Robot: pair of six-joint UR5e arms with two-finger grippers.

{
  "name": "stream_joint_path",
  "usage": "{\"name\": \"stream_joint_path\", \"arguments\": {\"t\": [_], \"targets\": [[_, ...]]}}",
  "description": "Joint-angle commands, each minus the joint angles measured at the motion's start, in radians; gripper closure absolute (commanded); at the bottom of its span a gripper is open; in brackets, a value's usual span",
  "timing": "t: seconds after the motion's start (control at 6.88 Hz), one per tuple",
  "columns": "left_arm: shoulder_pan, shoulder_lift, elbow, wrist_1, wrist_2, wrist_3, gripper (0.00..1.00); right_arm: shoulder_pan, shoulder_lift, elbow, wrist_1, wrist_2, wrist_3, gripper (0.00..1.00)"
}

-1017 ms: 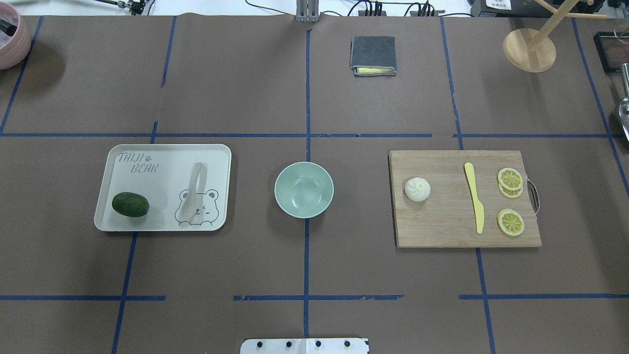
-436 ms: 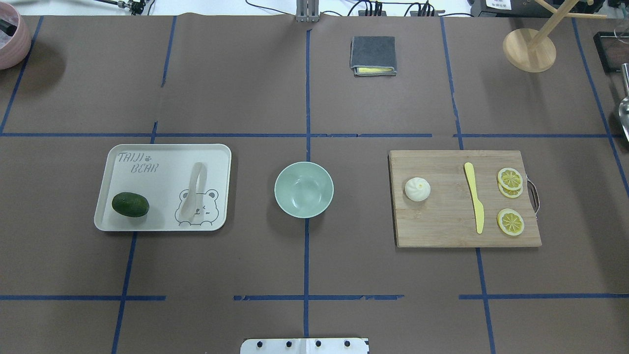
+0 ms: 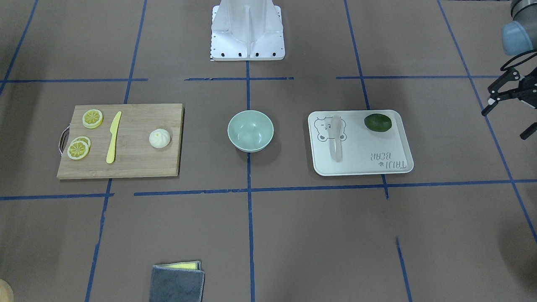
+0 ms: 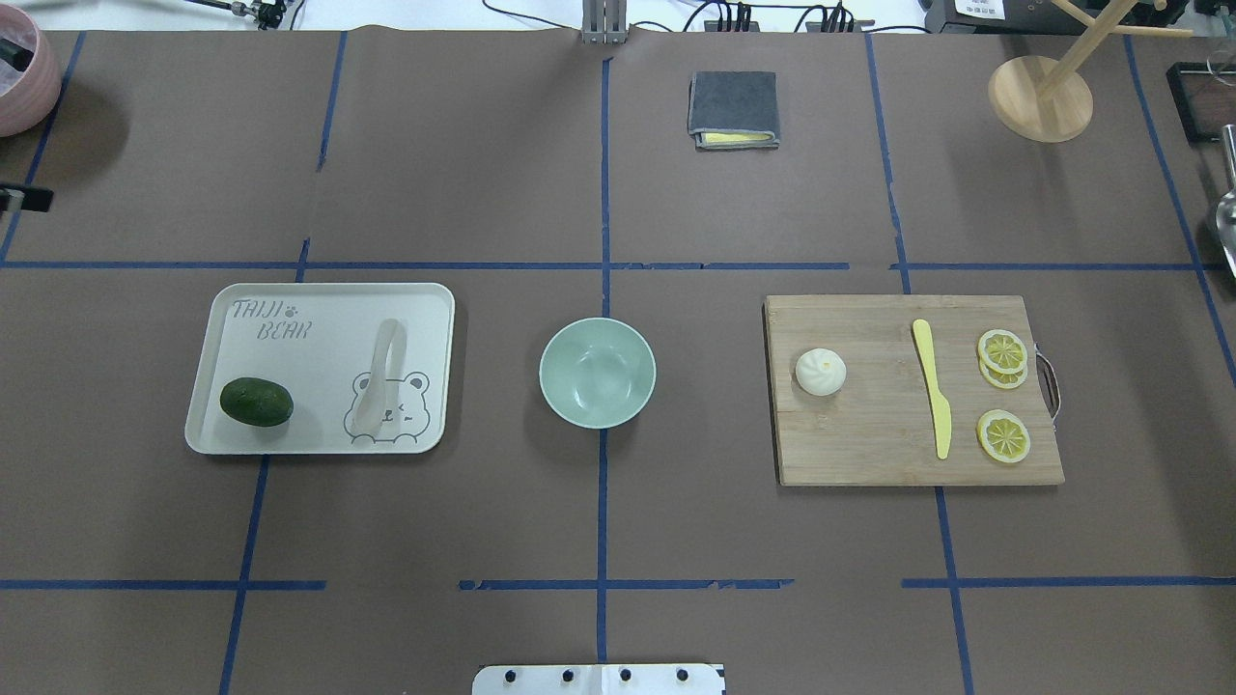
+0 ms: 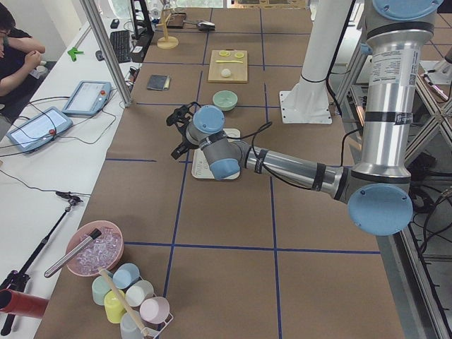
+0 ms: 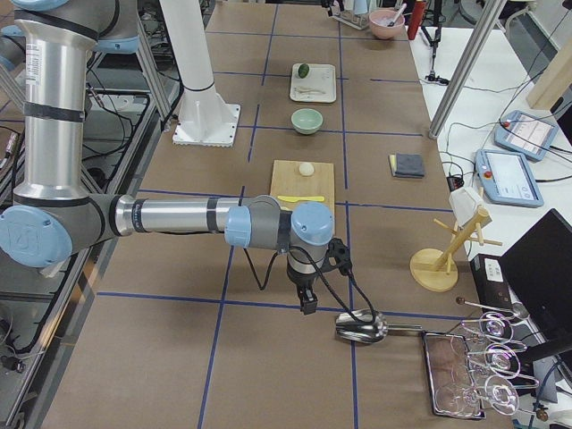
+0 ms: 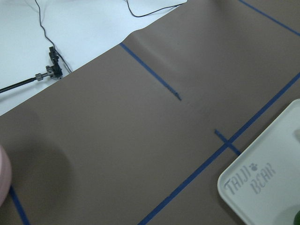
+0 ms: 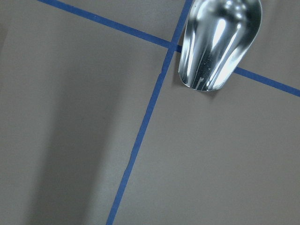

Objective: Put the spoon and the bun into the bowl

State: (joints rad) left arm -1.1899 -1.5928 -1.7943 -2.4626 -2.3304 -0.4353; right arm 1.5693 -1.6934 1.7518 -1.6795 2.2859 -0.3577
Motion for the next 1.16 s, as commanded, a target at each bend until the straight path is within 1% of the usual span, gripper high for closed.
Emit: {"name": "stream_joint_path", "arguments": {"t": [0.0, 0.15, 0.29, 0.44, 0.58, 0.73, 0.87, 1.02], "targets": [[0.184, -0.002, -0.101, 0.16, 0.146, -0.22, 0.0, 0.0, 0.0, 0.0, 0.0, 0.0, 0.0, 0.0], [0.256, -0.025, -0.146, 0.348, 0.312, -0.28, 0.0, 0.0, 0.0, -0.002, 0.0, 0.0, 0.0, 0.0], [0.316, -0.053, -0.137, 0.393, 0.356, -0.434, 0.16, 0.0, 0.0, -0.002, 0.0, -0.002, 0.0, 0.0], [0.407, -0.074, -0.12, 0.395, 0.409, -0.595, 0.25, 0.0, 0.0, -0.002, 0.0, 0.0, 0.0, 0.0], [0.482, -0.131, -0.079, 0.396, 0.458, -0.682, 0.25, 0.0, 0.0, -0.002, 0.0, 0.0, 0.0, 0.0], [0.542, -0.198, -0.021, 0.398, 0.5, -0.715, 0.25, 0.0, 0.0, -0.002, 0.0, 0.0, 0.0, 0.0], [0.574, -0.258, 0.037, 0.407, 0.523, -0.717, 0.26, 0.0, 0.0, -0.002, 0.0, 0.0, 0.0, 0.0], [0.575, -0.275, 0.067, 0.406, 0.523, -0.717, 0.29, 0.0, 0.0, -0.002, 0.0, 0.0, 0.0, 0.0]]}}
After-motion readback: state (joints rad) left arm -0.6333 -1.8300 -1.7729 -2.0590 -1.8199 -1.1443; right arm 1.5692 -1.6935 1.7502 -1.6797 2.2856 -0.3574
